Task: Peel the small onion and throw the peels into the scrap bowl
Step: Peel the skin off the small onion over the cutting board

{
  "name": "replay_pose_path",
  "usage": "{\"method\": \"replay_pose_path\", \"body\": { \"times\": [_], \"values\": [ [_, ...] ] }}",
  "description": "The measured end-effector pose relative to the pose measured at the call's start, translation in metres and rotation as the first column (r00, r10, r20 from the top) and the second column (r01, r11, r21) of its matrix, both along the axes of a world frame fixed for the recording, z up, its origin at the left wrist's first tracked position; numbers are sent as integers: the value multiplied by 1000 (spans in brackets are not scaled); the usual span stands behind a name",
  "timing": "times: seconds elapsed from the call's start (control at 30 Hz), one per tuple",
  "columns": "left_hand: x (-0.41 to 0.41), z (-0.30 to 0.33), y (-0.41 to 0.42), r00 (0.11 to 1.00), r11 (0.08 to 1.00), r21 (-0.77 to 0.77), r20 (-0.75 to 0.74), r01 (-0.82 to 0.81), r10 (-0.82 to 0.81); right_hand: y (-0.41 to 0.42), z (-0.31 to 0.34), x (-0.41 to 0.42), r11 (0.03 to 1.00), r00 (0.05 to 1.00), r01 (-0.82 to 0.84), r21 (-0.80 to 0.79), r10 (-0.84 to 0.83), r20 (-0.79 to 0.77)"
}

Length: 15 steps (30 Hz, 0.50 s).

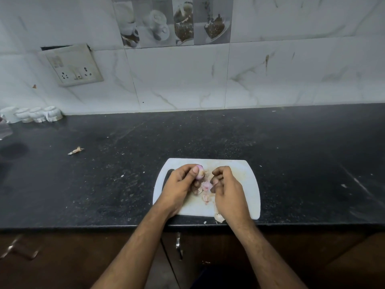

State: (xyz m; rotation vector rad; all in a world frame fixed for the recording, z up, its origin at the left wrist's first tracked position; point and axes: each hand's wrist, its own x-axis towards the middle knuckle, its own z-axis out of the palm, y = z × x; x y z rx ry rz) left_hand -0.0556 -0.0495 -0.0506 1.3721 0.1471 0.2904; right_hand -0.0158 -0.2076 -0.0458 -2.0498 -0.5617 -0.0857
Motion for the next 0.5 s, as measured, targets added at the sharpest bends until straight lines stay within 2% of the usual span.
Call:
{"method": "replay_pose_path", "body": {
  "times": [0.13,0.27,0.5],
  "values": [
    [-3,2,0,1000,999,29,-3,12,-12,2,3,-3,999,1000,-7,-32,8,9],
    [-6,3,-1,998,995,85,9,59,-60,5,5,-4,990,998,-4,-140,12,56],
    [-10,8,0,991,992,-11,54,125,-125,-3,3,4,994,994,-104,16,104,-26]
  ]
}}
